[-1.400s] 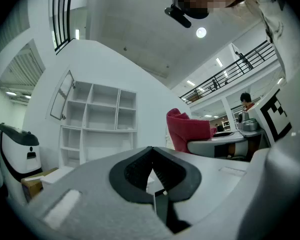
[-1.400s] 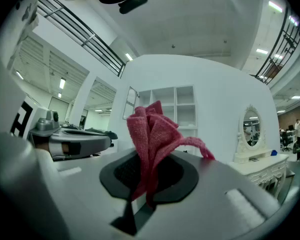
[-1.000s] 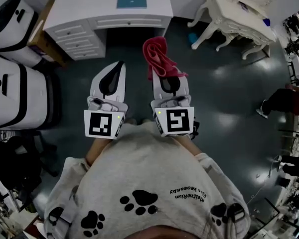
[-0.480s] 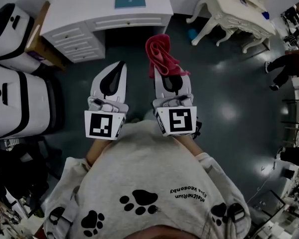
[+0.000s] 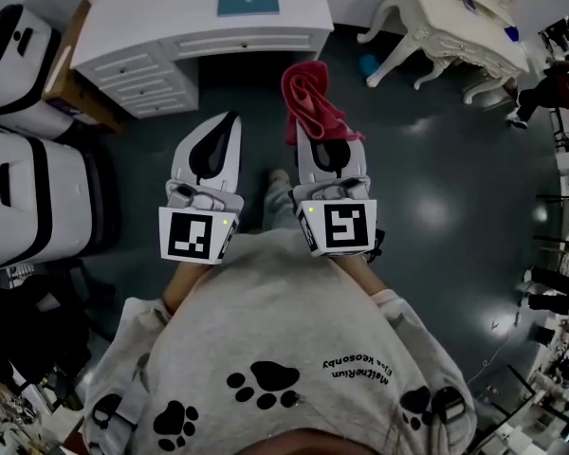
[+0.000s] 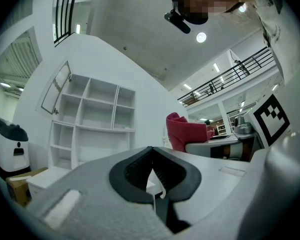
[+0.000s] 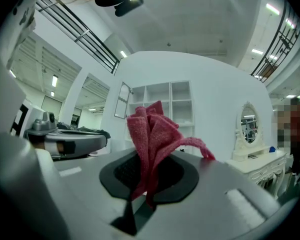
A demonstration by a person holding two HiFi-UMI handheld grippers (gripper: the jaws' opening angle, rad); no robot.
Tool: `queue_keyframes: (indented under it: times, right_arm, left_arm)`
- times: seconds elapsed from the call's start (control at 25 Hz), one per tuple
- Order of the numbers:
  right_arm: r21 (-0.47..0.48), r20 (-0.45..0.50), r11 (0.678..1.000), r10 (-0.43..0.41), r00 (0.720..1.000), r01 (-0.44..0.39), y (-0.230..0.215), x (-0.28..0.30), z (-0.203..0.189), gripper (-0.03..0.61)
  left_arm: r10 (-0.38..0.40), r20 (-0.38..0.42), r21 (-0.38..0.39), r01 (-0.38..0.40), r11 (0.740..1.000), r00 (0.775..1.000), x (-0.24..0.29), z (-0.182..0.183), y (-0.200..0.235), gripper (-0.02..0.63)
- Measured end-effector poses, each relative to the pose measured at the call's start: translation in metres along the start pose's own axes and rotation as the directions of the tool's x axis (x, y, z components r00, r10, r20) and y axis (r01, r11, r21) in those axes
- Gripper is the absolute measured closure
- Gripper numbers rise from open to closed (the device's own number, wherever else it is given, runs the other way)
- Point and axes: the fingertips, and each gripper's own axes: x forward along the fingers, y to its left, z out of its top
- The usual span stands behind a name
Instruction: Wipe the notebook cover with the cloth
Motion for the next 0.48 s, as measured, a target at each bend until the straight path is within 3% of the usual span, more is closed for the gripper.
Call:
queue_keyframes:
  times: [0.48]
  right_arm:
    - [-0.002, 0.005, 0.997, 0.075, 0.997, -0.075, -0.065, 0.112, -0.017, 0.528]
  left_arm:
    - [0.027, 0.028, 0.017, -0.027, 0.999, 0.999, 0.115, -0.016, 0.038, 0.618]
